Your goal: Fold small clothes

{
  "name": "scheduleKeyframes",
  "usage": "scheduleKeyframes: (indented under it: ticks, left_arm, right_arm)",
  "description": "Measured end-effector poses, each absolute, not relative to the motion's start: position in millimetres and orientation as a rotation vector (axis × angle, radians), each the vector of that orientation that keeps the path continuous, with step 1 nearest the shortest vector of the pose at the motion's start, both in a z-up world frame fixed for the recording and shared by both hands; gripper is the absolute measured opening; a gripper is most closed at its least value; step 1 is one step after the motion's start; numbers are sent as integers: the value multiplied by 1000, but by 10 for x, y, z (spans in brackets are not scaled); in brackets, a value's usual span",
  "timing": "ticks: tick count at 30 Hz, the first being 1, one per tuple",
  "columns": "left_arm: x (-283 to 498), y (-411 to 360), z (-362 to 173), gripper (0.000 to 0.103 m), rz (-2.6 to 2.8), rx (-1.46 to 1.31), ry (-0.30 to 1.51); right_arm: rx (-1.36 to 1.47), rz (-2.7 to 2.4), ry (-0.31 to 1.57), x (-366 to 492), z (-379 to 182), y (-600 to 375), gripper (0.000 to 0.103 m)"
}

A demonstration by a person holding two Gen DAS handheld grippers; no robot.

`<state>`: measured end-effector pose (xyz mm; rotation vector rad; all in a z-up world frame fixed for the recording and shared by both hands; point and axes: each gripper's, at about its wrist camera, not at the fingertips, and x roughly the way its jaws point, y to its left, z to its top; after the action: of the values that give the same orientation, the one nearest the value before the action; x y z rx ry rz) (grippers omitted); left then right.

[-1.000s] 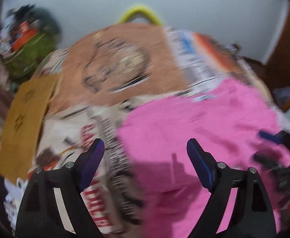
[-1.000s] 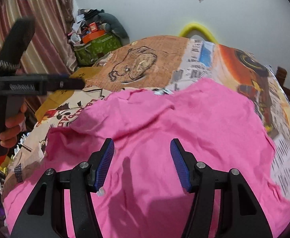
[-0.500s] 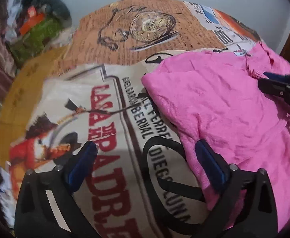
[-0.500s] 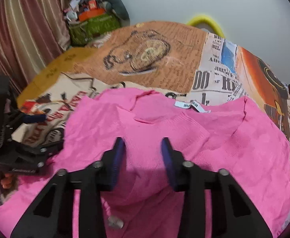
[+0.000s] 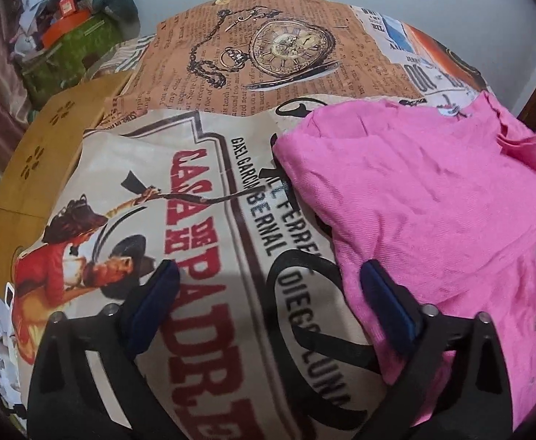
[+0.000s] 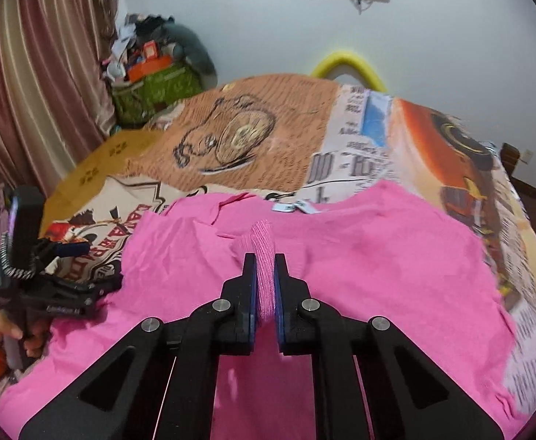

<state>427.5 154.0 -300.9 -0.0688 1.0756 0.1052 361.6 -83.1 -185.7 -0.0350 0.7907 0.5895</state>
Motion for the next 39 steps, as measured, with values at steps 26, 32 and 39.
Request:
scheduleKeyframes:
  ticks: [26, 32, 39]
  left_arm:
    - [4919, 1190, -2850, 6, 59, -66, 1098]
    - [5019, 1412, -2927, 8, 176, -8, 1127]
    - [4799, 1545, -2736, 37, 123, -92, 1128]
  right_arm:
    - [82, 546, 776, 3529, -1865, -1409, 37]
    - [-10, 599, 857, 3508, -2085, -1239, 37]
    - [4, 597, 885, 3490, -2112, -1243, 37]
